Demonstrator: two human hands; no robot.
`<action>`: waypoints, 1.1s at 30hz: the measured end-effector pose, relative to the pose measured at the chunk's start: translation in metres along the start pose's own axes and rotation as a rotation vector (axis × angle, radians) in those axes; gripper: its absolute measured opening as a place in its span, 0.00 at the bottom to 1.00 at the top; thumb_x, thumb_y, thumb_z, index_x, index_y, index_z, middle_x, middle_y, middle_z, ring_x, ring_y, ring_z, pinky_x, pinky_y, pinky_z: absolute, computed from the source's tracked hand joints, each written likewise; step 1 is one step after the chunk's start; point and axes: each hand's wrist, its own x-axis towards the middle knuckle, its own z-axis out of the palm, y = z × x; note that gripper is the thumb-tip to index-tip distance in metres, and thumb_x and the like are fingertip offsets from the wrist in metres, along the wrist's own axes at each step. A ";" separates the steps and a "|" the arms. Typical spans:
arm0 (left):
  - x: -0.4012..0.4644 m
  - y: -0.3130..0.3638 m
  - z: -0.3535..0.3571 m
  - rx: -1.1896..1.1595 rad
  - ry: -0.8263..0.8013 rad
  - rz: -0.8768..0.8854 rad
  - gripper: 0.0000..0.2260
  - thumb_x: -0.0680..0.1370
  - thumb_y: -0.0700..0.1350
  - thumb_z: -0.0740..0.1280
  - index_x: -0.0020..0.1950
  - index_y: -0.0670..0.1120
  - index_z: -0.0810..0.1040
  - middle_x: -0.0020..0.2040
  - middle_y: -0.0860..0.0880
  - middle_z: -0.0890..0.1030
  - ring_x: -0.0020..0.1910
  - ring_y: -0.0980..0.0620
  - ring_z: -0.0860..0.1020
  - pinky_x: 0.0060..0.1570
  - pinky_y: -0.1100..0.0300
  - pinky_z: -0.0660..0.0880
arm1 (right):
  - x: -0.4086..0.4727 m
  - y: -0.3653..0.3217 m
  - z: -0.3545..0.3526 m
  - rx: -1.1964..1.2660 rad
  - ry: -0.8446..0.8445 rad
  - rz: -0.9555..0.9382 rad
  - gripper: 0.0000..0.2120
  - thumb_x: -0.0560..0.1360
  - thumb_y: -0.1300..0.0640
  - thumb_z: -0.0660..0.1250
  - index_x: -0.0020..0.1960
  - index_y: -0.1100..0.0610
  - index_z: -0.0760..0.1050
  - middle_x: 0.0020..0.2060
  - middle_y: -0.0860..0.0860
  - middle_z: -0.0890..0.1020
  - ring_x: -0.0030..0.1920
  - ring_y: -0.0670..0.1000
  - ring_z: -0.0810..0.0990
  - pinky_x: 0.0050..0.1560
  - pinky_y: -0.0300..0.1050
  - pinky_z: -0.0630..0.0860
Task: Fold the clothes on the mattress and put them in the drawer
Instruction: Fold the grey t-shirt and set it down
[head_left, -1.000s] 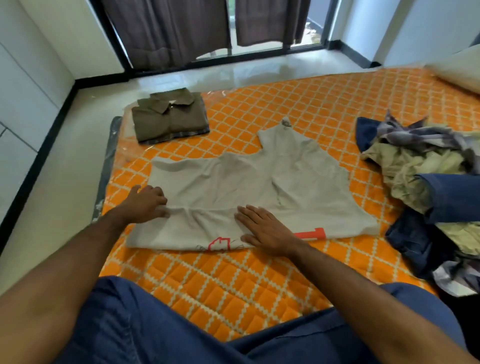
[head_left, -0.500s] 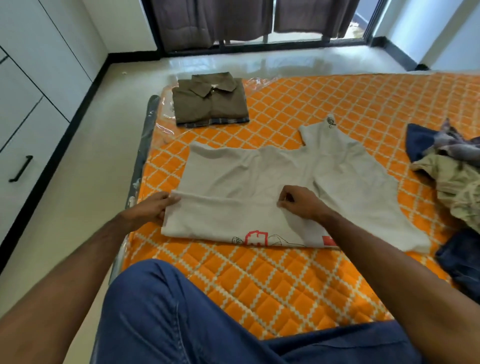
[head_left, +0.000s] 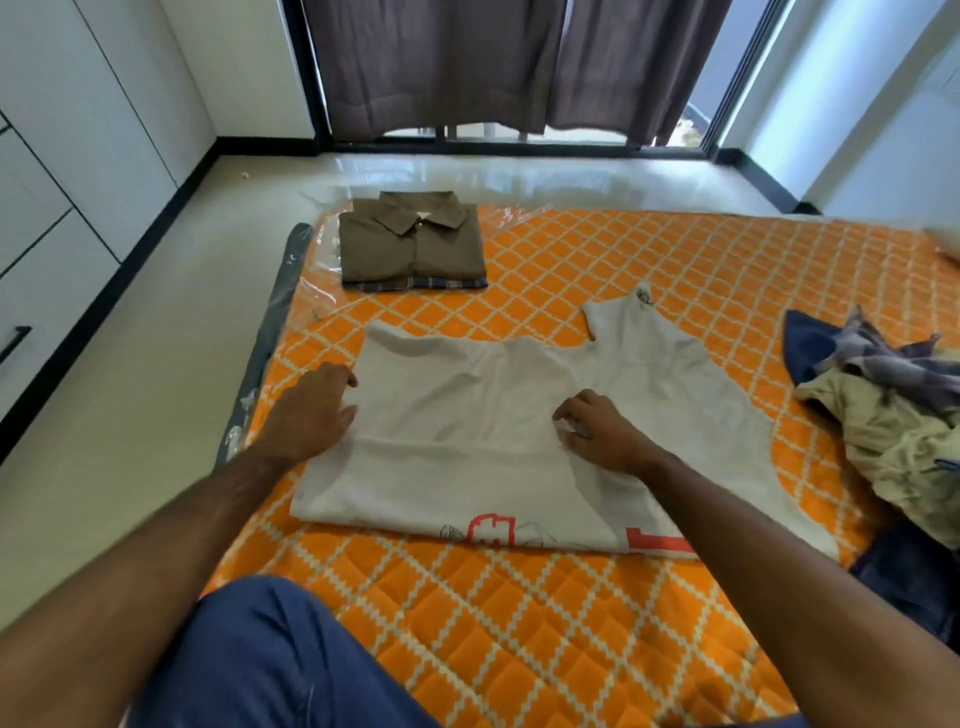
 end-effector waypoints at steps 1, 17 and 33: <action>0.014 0.013 0.005 0.063 0.010 0.072 0.15 0.76 0.44 0.71 0.61 0.46 0.75 0.59 0.44 0.75 0.57 0.40 0.76 0.52 0.46 0.74 | 0.006 0.004 -0.002 -0.023 -0.010 0.017 0.15 0.78 0.58 0.69 0.64 0.57 0.77 0.61 0.57 0.75 0.61 0.57 0.72 0.61 0.46 0.65; 0.170 -0.019 0.001 0.419 -0.262 -0.071 0.02 0.82 0.46 0.59 0.53 0.51 0.71 0.56 0.48 0.79 0.57 0.44 0.77 0.60 0.46 0.67 | 0.113 0.074 -0.013 -0.179 0.033 0.087 0.22 0.81 0.49 0.63 0.73 0.53 0.68 0.70 0.53 0.72 0.69 0.58 0.70 0.67 0.53 0.66; 0.176 0.035 0.022 0.496 -0.335 0.045 0.18 0.81 0.47 0.62 0.69 0.44 0.65 0.64 0.42 0.70 0.56 0.39 0.78 0.42 0.51 0.70 | 0.137 0.082 -0.067 -0.656 -0.021 0.287 0.15 0.79 0.51 0.66 0.64 0.53 0.76 0.59 0.53 0.79 0.64 0.58 0.72 0.59 0.55 0.66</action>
